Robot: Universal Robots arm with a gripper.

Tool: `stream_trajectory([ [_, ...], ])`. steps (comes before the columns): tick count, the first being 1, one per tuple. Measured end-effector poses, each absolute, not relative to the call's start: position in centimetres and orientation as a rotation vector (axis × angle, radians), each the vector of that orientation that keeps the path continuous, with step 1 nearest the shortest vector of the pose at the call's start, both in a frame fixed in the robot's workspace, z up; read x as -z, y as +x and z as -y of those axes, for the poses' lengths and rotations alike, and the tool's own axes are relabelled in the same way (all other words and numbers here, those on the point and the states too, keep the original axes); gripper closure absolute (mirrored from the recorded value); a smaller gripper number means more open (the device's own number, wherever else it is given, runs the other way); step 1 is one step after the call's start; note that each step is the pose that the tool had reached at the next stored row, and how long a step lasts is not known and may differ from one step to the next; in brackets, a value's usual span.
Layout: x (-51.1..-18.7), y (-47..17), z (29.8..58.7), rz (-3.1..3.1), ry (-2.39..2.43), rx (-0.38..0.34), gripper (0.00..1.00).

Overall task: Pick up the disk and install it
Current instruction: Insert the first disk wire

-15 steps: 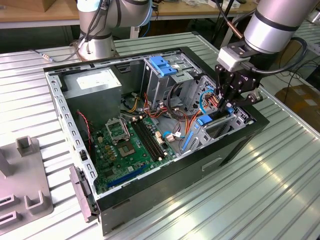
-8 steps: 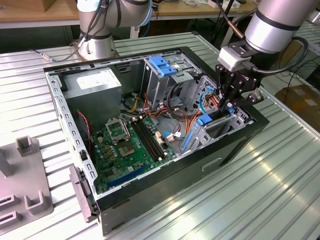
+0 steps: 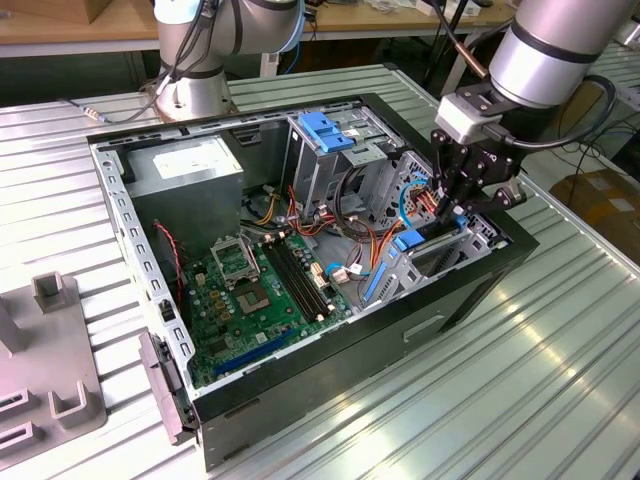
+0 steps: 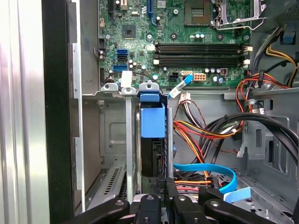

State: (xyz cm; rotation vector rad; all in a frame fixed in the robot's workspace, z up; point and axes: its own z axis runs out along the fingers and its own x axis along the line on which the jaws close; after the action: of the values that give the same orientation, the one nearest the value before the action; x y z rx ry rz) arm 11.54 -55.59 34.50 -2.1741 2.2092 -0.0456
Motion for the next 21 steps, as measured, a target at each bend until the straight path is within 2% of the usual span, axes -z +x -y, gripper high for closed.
stream_trajectory([
  [10, -34.0, 11.5, 55.6, -2.202, -2.166, 0.029, 0.84],
  [11, -34.0, 11.5, 55.6, -2.202, -2.166, 0.028, 0.82],
  [13, -34.4, 11.5, 55.6, -2.202, -2.166, 0.029, 0.7],
  [18, -35.4, 11.5, 55.6, -2.201, -2.165, 0.031, 0.7],
  [19, -35.4, 11.5, 55.6, -2.201, -2.165, 0.031, 0.71],
  [21, -35.4, 11.5, 55.6, -2.201, -2.165, 0.031, 0.85],
])
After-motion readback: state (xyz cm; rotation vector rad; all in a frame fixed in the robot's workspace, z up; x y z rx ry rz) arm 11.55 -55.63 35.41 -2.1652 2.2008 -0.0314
